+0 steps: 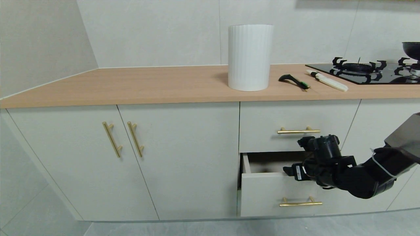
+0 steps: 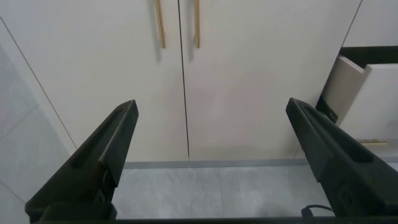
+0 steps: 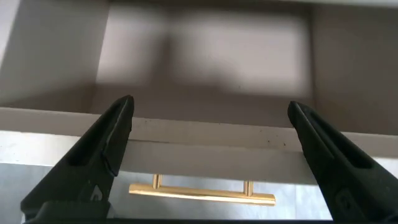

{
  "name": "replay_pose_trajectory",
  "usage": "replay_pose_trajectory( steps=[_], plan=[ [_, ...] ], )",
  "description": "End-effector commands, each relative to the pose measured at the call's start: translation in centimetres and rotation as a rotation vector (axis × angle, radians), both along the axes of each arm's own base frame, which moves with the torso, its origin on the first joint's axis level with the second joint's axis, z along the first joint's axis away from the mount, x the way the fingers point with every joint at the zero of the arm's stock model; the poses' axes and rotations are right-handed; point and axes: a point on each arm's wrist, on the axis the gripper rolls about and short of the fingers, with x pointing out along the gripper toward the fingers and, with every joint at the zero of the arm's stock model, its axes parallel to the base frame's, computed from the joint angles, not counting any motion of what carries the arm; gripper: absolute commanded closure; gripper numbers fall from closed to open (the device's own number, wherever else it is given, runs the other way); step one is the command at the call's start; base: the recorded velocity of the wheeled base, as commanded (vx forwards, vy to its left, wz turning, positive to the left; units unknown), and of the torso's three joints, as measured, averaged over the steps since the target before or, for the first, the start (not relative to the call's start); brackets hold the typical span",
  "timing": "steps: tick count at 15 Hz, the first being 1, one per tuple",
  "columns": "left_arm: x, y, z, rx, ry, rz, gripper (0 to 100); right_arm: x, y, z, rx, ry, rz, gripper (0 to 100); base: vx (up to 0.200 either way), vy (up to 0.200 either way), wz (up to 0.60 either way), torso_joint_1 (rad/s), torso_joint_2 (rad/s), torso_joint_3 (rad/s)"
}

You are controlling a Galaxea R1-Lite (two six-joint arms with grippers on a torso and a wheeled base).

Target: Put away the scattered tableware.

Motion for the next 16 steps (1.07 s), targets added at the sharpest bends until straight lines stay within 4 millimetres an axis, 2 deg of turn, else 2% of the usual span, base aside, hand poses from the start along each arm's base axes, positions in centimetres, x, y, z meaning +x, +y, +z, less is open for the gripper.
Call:
replay_pose_trajectory(
  steps=[1,5,9,16],
  plan=[
    [0.0,0.0,0.0,0.0,0.0,0.001,0,-0.3,-0.1,0.9,0.003,-0.003,0.005,0,0.0,0.0,0.0,0.0,0.0,0.0],
    [0.0,0.0,0.0,0.0,0.0,0.001,0,-1.6,-0.2,2.2,0.005,0.066,0.04,0,0.0,0.0,0.0,0.0,0.0,0.0],
    [0.0,0.0,0.0,0.0,0.0,0.001,0,-3.9,-0.3,4.5,0.012,0.194,0.127,0,0.0,0.0,0.0,0.0,0.0,0.0],
    [0.0,0.0,0.0,0.0,0.0,0.001,0,-6.3,-0.1,4.2,-0.112,0.37,0.243,0,0.0,0.0,0.0,0.0,0.0,0.0]
  ],
)
